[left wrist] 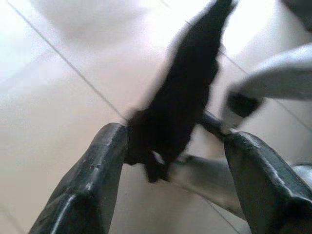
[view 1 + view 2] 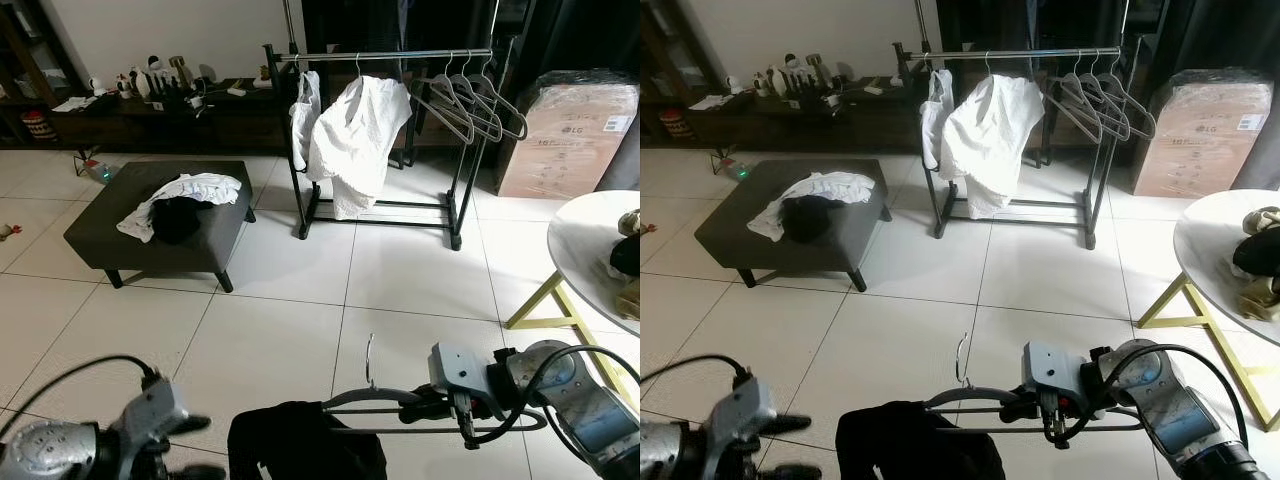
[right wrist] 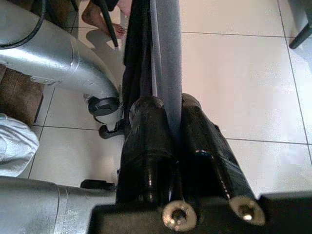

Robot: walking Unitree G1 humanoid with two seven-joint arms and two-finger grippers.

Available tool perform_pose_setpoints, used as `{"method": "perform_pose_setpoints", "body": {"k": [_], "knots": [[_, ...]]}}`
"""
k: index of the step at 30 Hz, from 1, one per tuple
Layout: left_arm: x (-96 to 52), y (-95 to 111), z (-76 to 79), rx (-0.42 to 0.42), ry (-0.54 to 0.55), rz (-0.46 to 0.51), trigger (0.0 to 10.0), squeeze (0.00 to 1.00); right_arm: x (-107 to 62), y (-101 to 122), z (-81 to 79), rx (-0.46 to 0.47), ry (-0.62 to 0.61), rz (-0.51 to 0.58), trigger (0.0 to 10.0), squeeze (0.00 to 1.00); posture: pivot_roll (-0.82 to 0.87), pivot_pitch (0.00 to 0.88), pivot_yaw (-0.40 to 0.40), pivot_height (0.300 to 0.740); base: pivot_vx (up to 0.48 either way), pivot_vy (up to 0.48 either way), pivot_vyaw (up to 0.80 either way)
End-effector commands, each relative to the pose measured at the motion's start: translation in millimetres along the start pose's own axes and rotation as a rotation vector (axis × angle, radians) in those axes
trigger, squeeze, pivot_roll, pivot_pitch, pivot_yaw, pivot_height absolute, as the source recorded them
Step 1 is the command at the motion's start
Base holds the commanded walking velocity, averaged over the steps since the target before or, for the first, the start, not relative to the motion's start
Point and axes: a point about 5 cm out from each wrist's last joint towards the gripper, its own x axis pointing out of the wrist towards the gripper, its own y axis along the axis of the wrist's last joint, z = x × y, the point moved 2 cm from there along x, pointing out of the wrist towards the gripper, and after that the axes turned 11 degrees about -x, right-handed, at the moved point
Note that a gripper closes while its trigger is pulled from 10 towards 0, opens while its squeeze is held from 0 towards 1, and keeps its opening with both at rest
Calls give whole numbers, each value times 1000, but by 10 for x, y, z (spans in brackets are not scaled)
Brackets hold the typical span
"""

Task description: Hang hanger

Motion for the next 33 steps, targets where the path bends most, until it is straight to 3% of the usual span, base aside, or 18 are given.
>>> {"method": "perform_pose_setpoints", "body": {"k": [1, 3, 4, 5, 9, 16, 28, 33], "knots": [[-7, -33, -98, 1, 76, 12, 10000, 1000, -50, 184, 66, -62, -18, 59, 0, 0, -88, 84, 79, 740, 0, 0, 0], [17, -95, -71, -14, 55, -4, 10000, 1000, -63, 209, 64, -76, -12, 60, 0, 0, -90, 85, 79, 740, 0, 0, 0], [31, -121, -69, -16, 56, -10, 10000, 933, -69, 222, 60, -82, -9, 63, 0, 0, -93, 90, 78, 740, 0, 0, 0], [52, -175, -47, -26, 41, -29, 10000, 0, -79, 254, 51, -93, 0, 72, 0, 0, -97, 90, 77, 740, 0, 0, 0], [104, -264, 26, -61, -25, -58, 10000, 0, -109, 347, 40, -123, 14, 91, 0, 0, -101, 93, 74, 740, 0, 0, 0], [215, -299, -21, -2, -7, -72, 10000, 0, -137, 479, 33, -166, 30, 108, 0, 0, -107, 95, 70, 740, 0, 0, 0], [391, -338, 91, -24, -97, -69, 10000, 0, -199, 658, 23, -231, 45, 124, 0, 0, -114, 102, 61, 740, 0, 0, 0], [488, -391, 76, 13, -100, -105, 10000, 0, -214, 721, 31, -254, 46, 127, 0, 0, -120, 103, 61, 740, 0, 0, 0]]}}
